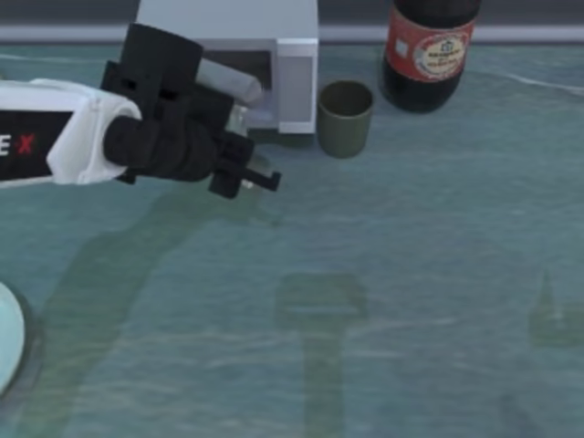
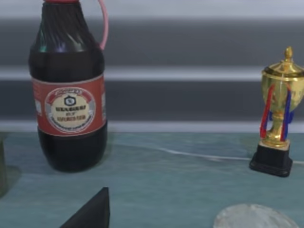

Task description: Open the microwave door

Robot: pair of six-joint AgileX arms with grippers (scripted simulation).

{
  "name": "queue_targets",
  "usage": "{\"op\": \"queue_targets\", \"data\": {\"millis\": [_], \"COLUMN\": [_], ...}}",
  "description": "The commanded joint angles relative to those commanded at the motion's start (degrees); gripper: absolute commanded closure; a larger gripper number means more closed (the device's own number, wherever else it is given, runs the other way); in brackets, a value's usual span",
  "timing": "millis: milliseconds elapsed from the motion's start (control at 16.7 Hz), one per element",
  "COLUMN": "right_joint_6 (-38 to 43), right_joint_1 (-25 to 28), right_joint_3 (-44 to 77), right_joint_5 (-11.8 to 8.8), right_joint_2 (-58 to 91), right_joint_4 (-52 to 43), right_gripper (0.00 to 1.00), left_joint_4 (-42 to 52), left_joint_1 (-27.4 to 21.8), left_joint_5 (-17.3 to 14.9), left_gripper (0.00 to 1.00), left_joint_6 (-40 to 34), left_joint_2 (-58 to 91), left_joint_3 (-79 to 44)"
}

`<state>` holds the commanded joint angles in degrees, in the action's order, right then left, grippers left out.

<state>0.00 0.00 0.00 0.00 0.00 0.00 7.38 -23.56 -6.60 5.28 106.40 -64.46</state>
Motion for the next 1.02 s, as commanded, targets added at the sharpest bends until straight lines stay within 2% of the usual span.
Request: {"op": "queue_targets", "data": {"millis": [1020], "right_joint_6": [0.00], "right_joint_1": [0.00], "right_joint_3": [0.00], "right_joint_5": [0.00], "right_joint_2": [0.00], "right_joint_4": [0.00], "right_gripper": [0.00], "left_joint_4": [0.06], "left_joint_1": [0.42], "left_joint_5": [-0.62], "left_gripper": [1.00], "left_joint_6": [0.86], "left_joint_2": [-0.22], "left_joint_3": [0.49]}}
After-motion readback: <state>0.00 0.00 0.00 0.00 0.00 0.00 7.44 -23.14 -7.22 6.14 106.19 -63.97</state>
